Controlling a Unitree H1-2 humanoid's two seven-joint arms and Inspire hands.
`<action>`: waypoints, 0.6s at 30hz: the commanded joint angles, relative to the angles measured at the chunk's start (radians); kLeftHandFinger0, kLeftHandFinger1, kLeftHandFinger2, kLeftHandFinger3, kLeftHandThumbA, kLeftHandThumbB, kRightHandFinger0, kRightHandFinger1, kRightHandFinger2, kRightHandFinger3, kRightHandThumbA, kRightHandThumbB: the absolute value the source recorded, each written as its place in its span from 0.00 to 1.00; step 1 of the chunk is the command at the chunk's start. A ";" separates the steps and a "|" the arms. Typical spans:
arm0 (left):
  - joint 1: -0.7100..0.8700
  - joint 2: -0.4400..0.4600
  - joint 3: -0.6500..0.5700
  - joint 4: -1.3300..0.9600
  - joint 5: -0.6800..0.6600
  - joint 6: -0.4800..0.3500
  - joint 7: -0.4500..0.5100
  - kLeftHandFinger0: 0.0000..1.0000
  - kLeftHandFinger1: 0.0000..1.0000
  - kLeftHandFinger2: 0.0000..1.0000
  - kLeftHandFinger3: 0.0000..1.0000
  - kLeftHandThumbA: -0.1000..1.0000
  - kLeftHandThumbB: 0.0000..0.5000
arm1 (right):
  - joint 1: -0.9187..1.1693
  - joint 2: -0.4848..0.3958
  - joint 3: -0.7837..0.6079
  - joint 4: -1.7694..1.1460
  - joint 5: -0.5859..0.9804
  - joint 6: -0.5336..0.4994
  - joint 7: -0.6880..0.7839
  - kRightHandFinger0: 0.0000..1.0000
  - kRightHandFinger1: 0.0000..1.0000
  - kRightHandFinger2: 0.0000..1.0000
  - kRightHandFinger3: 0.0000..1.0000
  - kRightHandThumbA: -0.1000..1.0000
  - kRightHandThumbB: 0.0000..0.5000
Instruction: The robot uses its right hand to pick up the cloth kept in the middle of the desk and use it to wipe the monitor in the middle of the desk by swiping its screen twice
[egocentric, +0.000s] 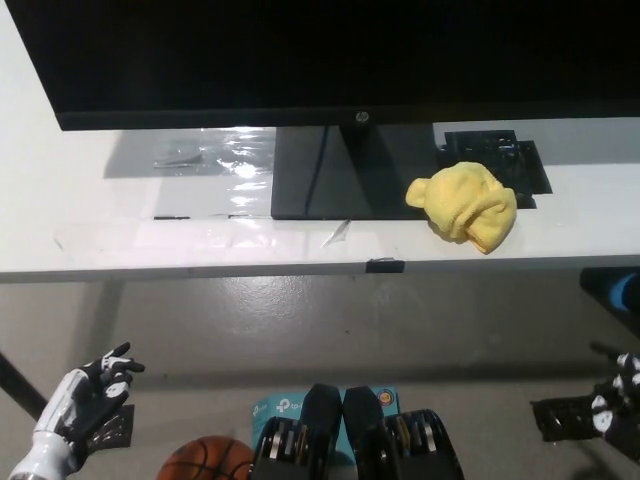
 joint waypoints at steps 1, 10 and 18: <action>-0.008 0.016 0.010 -0.014 -0.013 0.008 -0.009 1.00 0.95 1.00 1.00 0.29 0.15 | -0.043 0.005 -0.045 -0.152 -0.056 0.049 -0.042 0.43 0.50 0.35 0.92 0.25 0.22; -0.010 0.015 0.010 -0.007 -0.015 -0.003 -0.015 1.00 0.96 1.00 1.00 0.31 0.17 | -0.191 0.000 -0.047 -0.367 -0.066 0.105 0.016 0.44 0.54 0.41 0.90 0.23 0.28; -0.019 0.018 0.008 -0.015 -0.010 0.021 -0.010 1.00 0.96 1.00 1.00 0.29 0.17 | -0.388 0.018 -0.001 -0.418 -0.114 0.206 0.059 0.44 0.59 0.50 0.84 0.20 0.36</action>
